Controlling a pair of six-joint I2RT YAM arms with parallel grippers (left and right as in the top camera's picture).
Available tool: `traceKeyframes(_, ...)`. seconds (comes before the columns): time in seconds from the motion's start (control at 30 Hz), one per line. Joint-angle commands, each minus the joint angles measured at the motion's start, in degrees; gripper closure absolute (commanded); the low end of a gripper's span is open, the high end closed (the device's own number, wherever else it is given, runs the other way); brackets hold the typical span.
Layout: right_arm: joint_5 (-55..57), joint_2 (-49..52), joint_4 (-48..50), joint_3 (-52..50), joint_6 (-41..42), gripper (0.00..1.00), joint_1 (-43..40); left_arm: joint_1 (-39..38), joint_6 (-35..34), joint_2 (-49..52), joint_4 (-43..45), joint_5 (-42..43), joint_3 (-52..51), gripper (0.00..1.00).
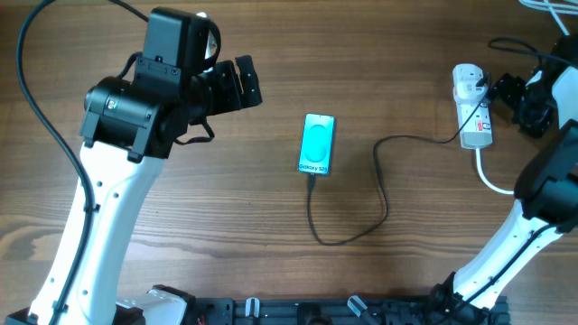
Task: Plug charger to phone and switch on socket
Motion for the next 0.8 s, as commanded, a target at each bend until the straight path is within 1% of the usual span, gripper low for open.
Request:
traceKeyframes(0.0,-0.9,2.16,0.17,-0.52,-0.92,0.0,0.02,-0.15,-0.5,-0.17,0.0,-0.81,0.02,0.0)
traceKeyframes(0.4,-2.25,3.41,-0.83,-0.52,-1.11,0.0,0.04,-0.15,-0.52,-0.17,-0.02,-0.81,0.02,0.0)
traceKeyframes(0.53,-5.84,3.41,-1.36,-0.52,-2.82,0.0,0.04,-0.15,-0.52,-0.17,0.0,-0.81,0.02,0.0)
traceKeyframes(0.77,-6.29,3.41,-1.95,-0.52,-3.08,0.0,0.04,-0.15,-0.5,-0.17,-0.02,-0.81,0.02,0.0)
